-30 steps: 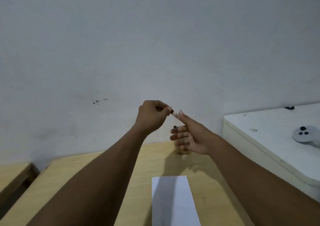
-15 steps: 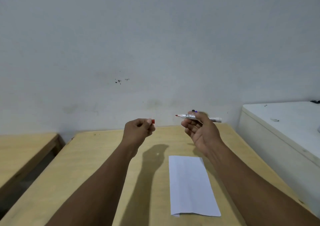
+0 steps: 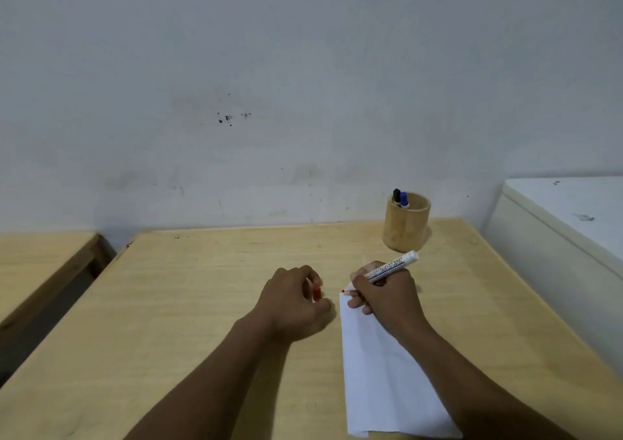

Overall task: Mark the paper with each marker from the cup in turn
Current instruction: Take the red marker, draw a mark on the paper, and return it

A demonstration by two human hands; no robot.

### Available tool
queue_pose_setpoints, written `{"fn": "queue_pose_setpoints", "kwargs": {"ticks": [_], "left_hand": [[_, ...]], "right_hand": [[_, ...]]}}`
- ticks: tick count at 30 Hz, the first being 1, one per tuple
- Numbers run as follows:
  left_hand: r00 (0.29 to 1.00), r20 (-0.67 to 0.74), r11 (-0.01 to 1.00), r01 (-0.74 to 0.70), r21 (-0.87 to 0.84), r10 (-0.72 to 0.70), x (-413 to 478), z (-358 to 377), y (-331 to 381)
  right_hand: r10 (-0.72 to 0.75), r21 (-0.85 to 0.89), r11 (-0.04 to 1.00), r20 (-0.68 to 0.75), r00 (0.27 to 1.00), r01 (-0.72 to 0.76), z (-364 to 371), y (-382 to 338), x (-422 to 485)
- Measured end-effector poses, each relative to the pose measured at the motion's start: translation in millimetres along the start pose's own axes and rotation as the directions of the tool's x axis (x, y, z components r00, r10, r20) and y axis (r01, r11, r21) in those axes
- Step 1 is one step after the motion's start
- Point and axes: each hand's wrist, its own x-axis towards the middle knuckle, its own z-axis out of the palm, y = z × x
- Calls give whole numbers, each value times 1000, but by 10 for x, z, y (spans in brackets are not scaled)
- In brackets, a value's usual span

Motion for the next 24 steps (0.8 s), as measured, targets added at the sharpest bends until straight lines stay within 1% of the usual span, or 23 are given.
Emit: {"fn": "queue_pose_setpoints", "kwargs": {"ticks": [2, 4, 6, 11, 14, 17, 18, 19, 20, 22, 23, 24], "left_hand": [[999, 34, 999, 7, 37, -8, -23, 21, 28], [999, 49, 987, 3, 160, -11, -41, 56, 62], [998, 54, 975, 1, 222, -13, -40, 86, 79], [997, 70, 978, 8, 206, -23, -33, 90, 62], [997, 64, 980, 16, 198, -30, -24, 84, 76], [996, 62, 989, 48, 141, -57, -7, 78, 84], [995, 67, 993, 60, 98, -67, -6, 63, 77], [994, 78, 996, 78, 41, -81, -1, 36, 56], [992, 93, 996, 92, -19, -90, 13, 6, 24], [990, 97, 991, 106, -85, -98, 41, -81, -17], [993, 69, 989, 100, -109, -93, 55, -139, -9], [996, 25, 982, 93, -163, -90, 83, -190, 12]], "right_hand": [[-31, -70, 997, -4, 1000, 31, 5, 6, -26], [-44, -109, 993, 0, 999, 44, 11, 9, -48], [-61, -120, 991, 13, 998, 62, 14, 20, -60], [-89, -157, 983, 28, 996, 93, 26, 49, -67], [-59, -115, 991, 33, 998, 62, 22, 37, -73], [-34, -80, 996, 33, 999, 36, 2, -10, -75], [-23, -54, 998, 16, 1000, 24, -10, -41, -67], [13, 23, 1000, -14, 1000, -13, -28, -69, -36], [78, 152, 986, -43, 996, -71, -50, -114, 2], [246, 417, 887, -67, 967, -197, -128, -229, 91], [304, 505, 831, -62, 951, -233, -186, -297, 127], [329, 564, 789, -48, 943, -246, -247, -371, 161]]}}
